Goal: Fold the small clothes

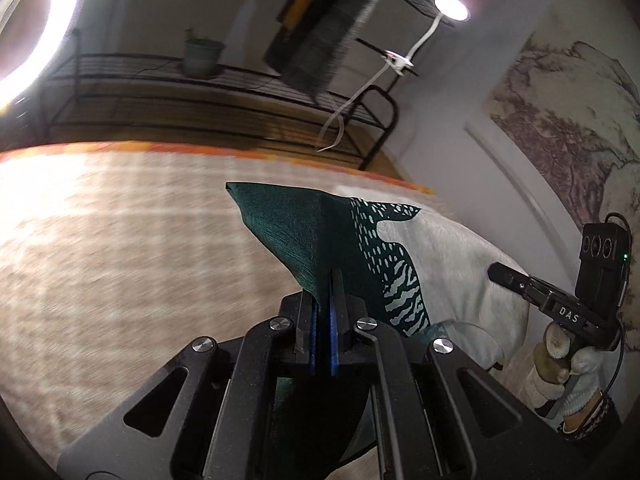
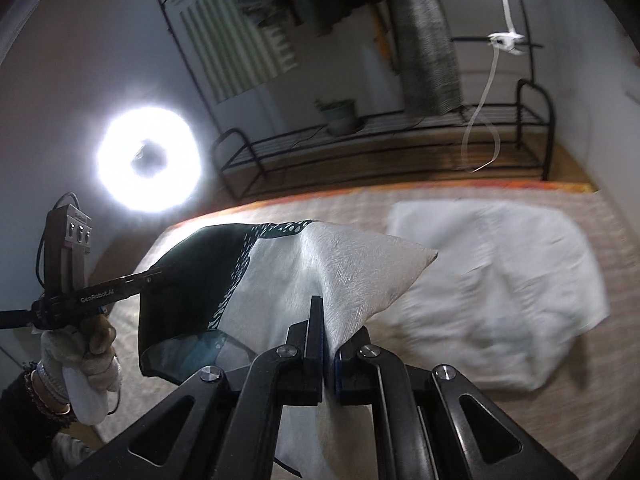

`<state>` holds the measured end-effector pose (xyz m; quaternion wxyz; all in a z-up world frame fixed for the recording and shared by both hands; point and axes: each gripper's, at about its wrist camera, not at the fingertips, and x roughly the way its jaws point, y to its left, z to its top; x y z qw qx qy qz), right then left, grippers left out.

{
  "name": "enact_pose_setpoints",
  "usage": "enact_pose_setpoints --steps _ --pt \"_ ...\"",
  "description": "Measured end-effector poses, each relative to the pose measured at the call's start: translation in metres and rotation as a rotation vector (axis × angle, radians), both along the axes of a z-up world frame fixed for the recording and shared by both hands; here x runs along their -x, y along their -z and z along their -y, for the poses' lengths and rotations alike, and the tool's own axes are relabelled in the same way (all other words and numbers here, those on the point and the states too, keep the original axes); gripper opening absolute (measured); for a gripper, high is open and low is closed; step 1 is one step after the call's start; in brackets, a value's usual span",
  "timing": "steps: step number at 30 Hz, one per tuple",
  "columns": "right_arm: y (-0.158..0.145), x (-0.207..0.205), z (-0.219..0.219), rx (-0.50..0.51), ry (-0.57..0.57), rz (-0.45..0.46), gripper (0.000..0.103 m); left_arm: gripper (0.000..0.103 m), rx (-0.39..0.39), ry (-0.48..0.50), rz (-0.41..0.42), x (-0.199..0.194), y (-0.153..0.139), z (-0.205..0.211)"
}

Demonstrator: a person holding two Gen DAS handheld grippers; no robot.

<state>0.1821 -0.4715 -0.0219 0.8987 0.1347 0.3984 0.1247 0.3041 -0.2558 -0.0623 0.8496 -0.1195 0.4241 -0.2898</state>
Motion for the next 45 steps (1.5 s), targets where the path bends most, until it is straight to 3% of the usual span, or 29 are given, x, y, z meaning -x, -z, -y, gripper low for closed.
enact_pose_setpoints --steps 9,19,26,29,30,31,33,45 --pt "-0.006 -0.019 0.099 0.048 0.111 0.06 0.0 0.002 0.019 0.062 0.046 -0.04 0.002 0.115" --pt "0.026 -0.055 0.176 0.095 0.179 0.056 0.0 0.002 -0.035 0.075 0.064 -0.07 0.036 0.2" --pt "0.061 -0.065 0.203 0.039 0.18 -0.002 0.002 0.002 -0.137 0.065 0.037 -0.071 0.06 0.214" --pt "0.07 -0.067 0.207 0.05 0.214 -0.04 0.016 0.013 -0.167 0.039 0.021 -0.073 0.061 0.213" --pt "0.071 -0.067 0.207 0.056 0.226 -0.049 0.029 0.019 -0.17 0.04 0.023 -0.071 0.06 0.212" --pt "0.071 -0.066 0.208 0.053 0.237 -0.054 0.034 0.024 -0.179 0.043 0.027 -0.07 0.059 0.212" --pt "0.07 -0.063 0.21 0.054 0.251 -0.053 0.034 0.04 -0.198 0.035 0.05 -0.065 0.054 0.21" --pt "0.022 -0.03 0.204 0.083 0.305 -0.015 0.037 0.041 -0.207 0.048 0.111 -0.022 0.009 0.188"
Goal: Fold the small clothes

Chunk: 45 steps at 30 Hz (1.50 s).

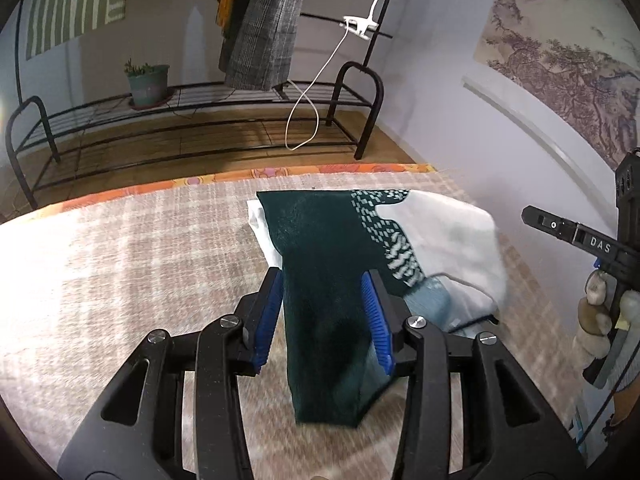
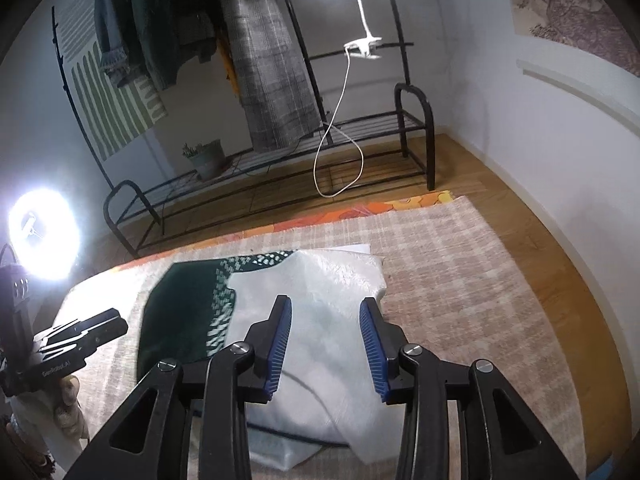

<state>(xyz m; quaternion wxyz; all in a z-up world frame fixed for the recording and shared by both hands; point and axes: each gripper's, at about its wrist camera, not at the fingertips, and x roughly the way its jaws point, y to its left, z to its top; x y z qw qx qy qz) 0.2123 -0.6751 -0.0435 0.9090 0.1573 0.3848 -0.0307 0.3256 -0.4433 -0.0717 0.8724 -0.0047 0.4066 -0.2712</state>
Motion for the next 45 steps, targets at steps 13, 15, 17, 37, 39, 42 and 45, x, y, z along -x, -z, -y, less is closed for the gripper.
enact_pose_setpoints --steps 13,15,17,37,39,42,45 --pt "-0.068 0.088 -0.032 -0.072 0.04 0.061 0.041 0.052 0.019 0.038 0.096 0.101 -0.077 -0.073" --pt "-0.078 0.104 -0.046 -0.063 0.034 0.074 0.041 0.052 0.024 0.041 0.109 0.121 -0.088 -0.089" --pt "-0.089 0.119 -0.062 -0.051 0.022 0.086 0.041 0.052 0.028 0.035 0.128 0.138 -0.098 -0.103" --pt "-0.162 0.247 -0.234 0.169 0.031 0.185 0.079 0.075 0.062 -0.013 0.33 0.264 -0.144 -0.218" --pt "-0.16 0.253 -0.245 0.178 0.045 0.192 0.083 0.079 0.064 -0.021 0.331 0.269 -0.14 -0.225" --pt "-0.154 0.259 -0.258 0.18 0.073 0.21 0.089 0.08 0.065 -0.021 0.331 0.272 -0.136 -0.23" --pt "-0.148 0.261 -0.27 0.209 0.096 0.225 0.091 0.088 0.041 -0.029 0.36 0.276 -0.136 -0.231"
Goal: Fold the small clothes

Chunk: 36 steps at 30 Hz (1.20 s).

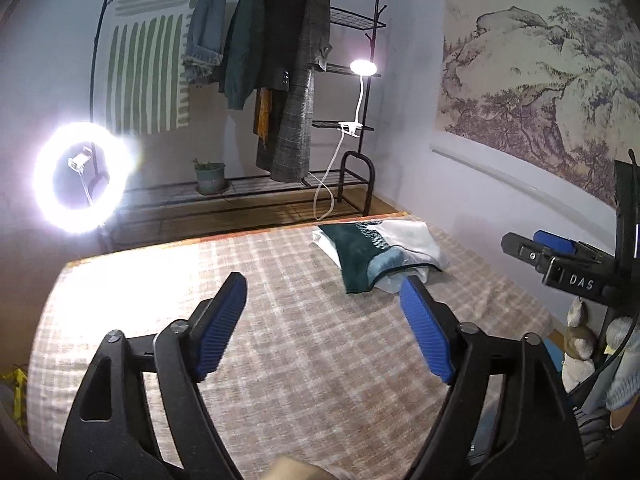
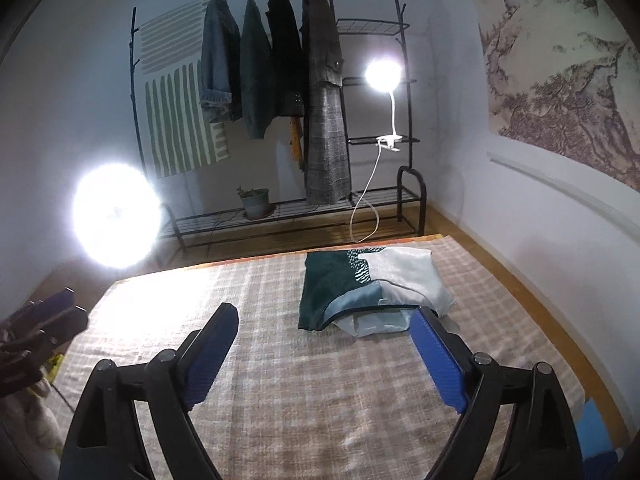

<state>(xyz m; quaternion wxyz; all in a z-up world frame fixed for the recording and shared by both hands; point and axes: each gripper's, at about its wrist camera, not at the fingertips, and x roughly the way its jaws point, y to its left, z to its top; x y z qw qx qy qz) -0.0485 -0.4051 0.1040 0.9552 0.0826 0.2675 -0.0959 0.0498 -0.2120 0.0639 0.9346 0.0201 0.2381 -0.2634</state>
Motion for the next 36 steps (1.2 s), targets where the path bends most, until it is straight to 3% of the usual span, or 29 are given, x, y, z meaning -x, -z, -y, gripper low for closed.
enact_pose_setpoints --steps 6,14,36 --pt "0.021 -0.003 -0.007 -0.008 0.03 0.01 0.097 0.103 -0.009 -0.02 0.048 0.008 0.005 -0.005" --pt "0.046 -0.014 -0.001 -0.031 0.066 -0.023 0.103 0.103 -0.056 -0.025 -0.004 0.001 0.026 -0.004" --pt "0.05 -0.019 0.0 -0.031 0.086 -0.008 0.103 0.103 -0.057 -0.003 0.015 0.008 0.025 0.003"
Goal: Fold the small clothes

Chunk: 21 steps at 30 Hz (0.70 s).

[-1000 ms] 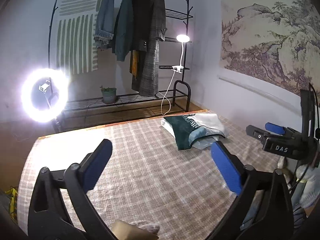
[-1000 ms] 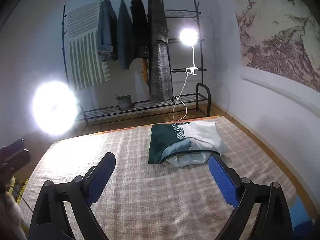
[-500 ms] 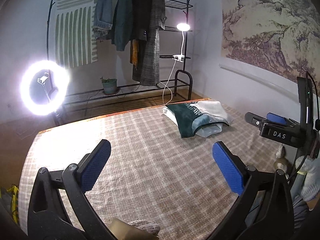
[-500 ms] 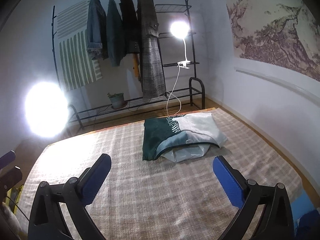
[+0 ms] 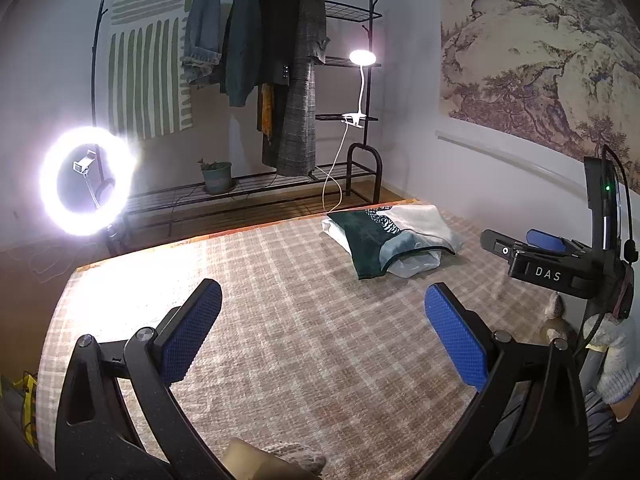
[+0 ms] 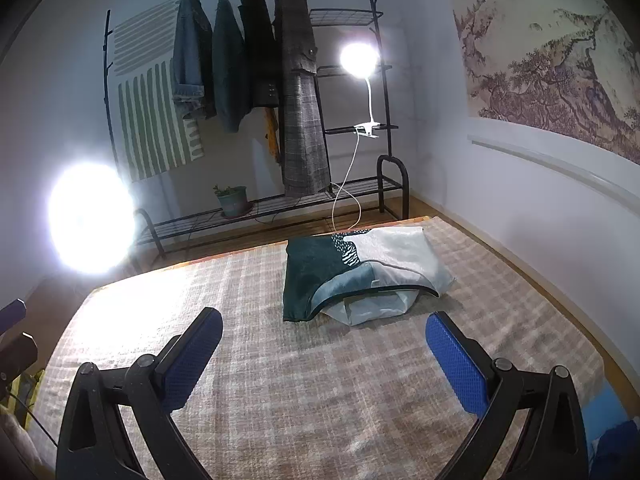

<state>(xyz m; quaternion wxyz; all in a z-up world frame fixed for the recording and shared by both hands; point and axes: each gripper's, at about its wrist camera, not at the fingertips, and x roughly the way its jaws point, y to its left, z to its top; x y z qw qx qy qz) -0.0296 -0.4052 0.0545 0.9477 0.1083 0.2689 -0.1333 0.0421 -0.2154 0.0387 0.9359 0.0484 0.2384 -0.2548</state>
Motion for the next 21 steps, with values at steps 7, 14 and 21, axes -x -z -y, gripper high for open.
enact_pose_setpoints --steps 7,14,21 --pt "0.0008 0.0001 0.0007 -0.001 0.0 0.0 0.103 0.103 -0.001 0.003 0.001 0.0005 -0.001 0.0017" --pt "0.0019 -0.0003 0.0012 -0.003 0.001 -0.003 0.103 0.103 -0.001 0.003 0.004 0.0006 -0.0007 0.0013" --pt "0.0028 -0.0007 0.0017 -0.005 0.0 -0.005 0.103 0.103 -0.003 0.004 0.003 0.001 -0.0009 0.003"
